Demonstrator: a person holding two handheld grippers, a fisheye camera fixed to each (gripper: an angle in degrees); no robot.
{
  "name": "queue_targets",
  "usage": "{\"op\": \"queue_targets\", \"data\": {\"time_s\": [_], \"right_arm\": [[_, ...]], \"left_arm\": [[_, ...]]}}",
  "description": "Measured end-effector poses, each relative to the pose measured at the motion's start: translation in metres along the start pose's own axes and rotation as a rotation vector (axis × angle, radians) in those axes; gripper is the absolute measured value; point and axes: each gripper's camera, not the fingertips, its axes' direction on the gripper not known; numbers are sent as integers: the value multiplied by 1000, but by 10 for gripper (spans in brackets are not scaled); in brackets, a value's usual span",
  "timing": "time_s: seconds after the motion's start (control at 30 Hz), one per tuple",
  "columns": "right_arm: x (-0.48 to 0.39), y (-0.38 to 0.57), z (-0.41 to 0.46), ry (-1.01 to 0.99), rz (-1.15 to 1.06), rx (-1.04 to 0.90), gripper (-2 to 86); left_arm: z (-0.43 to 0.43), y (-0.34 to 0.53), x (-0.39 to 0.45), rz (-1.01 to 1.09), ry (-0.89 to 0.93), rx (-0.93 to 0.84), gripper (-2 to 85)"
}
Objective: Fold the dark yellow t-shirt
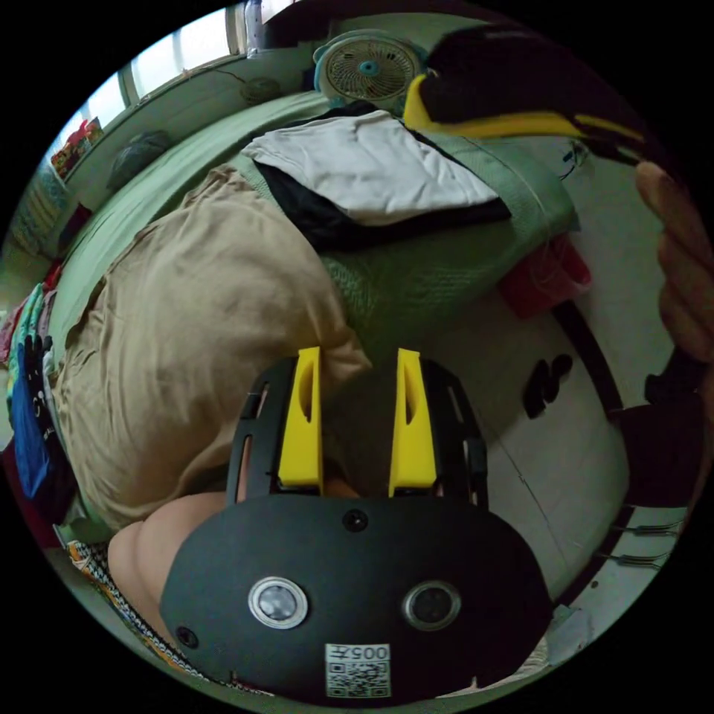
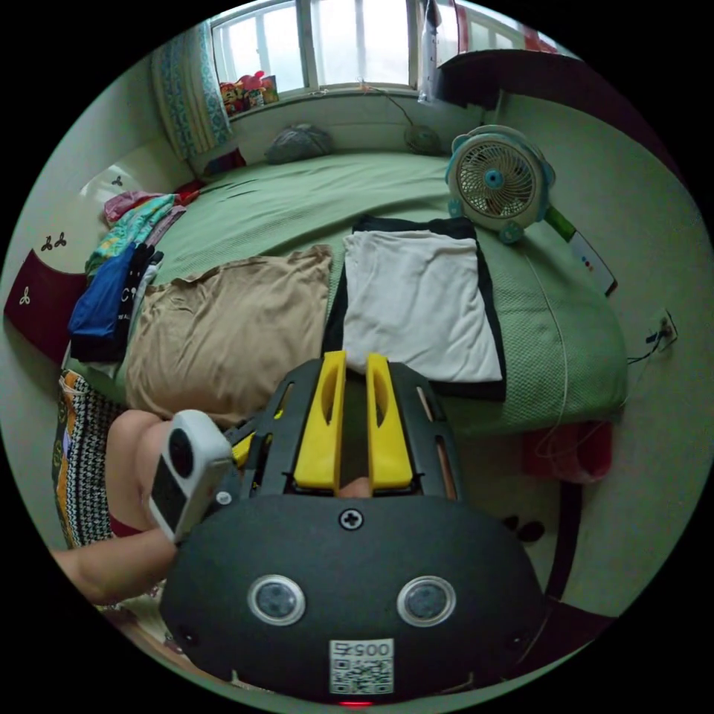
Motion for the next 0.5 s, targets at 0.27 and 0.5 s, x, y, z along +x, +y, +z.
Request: {"op": "queue_targets", "data": {"time_s": [0.27, 0.5], "right_arm": [[10, -29, 7, -17, -9, 7, 33], [19, -75, 24, -80, 12, -49, 55]], "left_arm": [[-3, 5, -13, -49, 92, -70, 50], [-56, 41, -54, -100, 257, 54, 30]]}}
